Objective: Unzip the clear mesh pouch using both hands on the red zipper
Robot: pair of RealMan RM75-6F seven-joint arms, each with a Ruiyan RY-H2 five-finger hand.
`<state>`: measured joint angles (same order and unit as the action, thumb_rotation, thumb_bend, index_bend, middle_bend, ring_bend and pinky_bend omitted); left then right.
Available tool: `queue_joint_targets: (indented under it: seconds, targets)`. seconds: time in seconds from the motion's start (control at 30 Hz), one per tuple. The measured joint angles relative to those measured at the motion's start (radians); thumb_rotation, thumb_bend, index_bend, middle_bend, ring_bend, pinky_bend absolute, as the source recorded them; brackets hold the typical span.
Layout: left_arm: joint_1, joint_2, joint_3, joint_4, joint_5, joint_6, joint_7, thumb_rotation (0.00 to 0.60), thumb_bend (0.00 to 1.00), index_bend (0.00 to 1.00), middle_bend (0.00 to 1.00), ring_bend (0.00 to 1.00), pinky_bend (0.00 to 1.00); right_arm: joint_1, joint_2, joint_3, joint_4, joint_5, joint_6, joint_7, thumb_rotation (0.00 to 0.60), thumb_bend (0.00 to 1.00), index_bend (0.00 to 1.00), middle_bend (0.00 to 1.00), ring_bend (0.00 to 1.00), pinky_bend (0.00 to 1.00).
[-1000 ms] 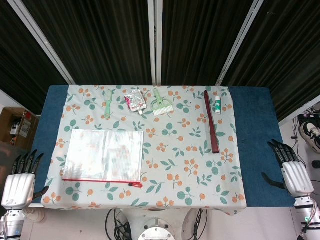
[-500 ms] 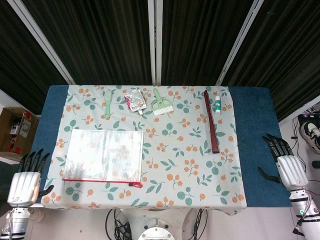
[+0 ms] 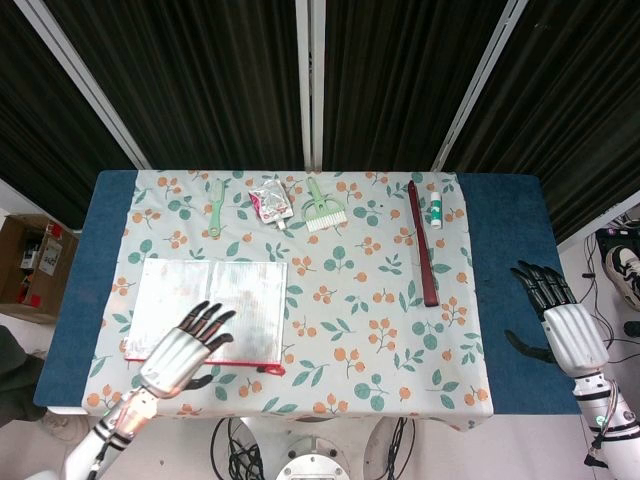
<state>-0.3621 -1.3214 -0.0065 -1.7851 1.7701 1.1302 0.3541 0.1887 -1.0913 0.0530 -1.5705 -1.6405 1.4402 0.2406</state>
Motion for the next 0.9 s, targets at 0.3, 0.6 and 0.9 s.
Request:
queue_joint_targets:
  seconds: [0.3,0.6,0.9]
  targets:
    - [-0.130,-0.184,-0.044,0.041,-0.130,-0.196,0.081,0.600,0.12,0.41,0.09,0.01,0.08,-0.002,-0.004,-0.006,0.009,0.016,-0.004,0.006,0.600,0.18,0.00,0.00,0.00,0.00]
    - [-0.151,-0.306,-0.040,0.128,-0.254,-0.219,0.208,0.600,0.19,0.45,0.10,0.01,0.08,-0.001,-0.012,-0.009,0.019,0.022,-0.003,0.012,0.600,0.18,0.00,0.00,0.00,0.00]
    - [-0.134,-0.340,-0.009,0.151,-0.335,-0.183,0.265,0.600,0.22,0.48,0.10,0.01,0.08,-0.002,-0.015,-0.010,0.023,0.024,0.004,0.014,0.600,0.18,0.00,0.00,0.00,0.00]
